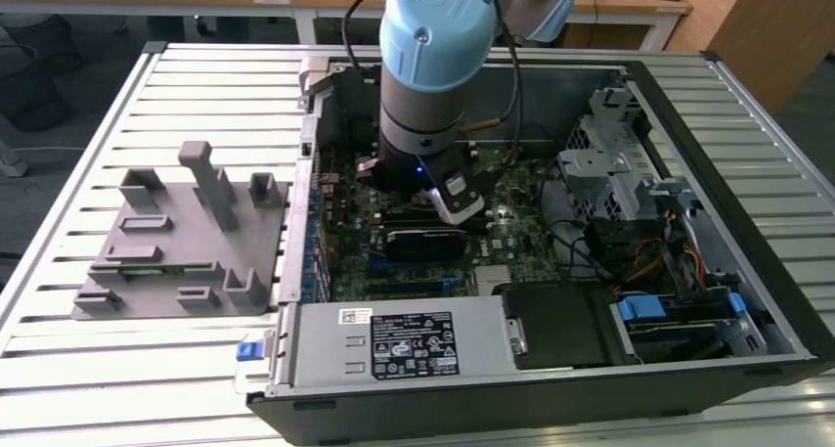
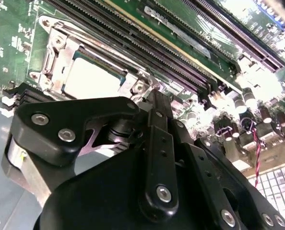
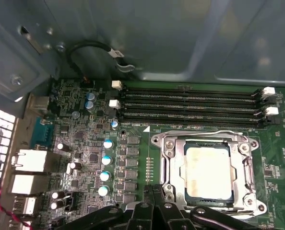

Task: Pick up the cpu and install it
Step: 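Install the second cpu locking lever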

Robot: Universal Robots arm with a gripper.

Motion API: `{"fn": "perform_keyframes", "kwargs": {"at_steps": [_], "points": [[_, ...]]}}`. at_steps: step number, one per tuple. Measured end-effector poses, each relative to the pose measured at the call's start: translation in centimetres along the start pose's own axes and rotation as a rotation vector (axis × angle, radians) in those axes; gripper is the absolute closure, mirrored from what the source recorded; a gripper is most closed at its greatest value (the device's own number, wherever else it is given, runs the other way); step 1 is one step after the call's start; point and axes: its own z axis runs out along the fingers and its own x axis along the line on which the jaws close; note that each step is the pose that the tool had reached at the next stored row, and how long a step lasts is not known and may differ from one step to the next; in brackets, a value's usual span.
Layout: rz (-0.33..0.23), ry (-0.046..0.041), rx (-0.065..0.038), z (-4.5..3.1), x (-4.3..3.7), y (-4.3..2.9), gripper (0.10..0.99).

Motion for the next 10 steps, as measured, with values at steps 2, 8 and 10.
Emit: {"fn": "perform_keyframes", "kwargs": {"at_steps": [2,8,10], "points": [[0.0,0.0,0.0,-0.41,0.01,0.13,0.98],[0.0,-0.0001,0.0,-0.6,0.01,0.19,0.98],[0.0,0.0,0.0,-0.62,0.01,0.2,0.98]]}}
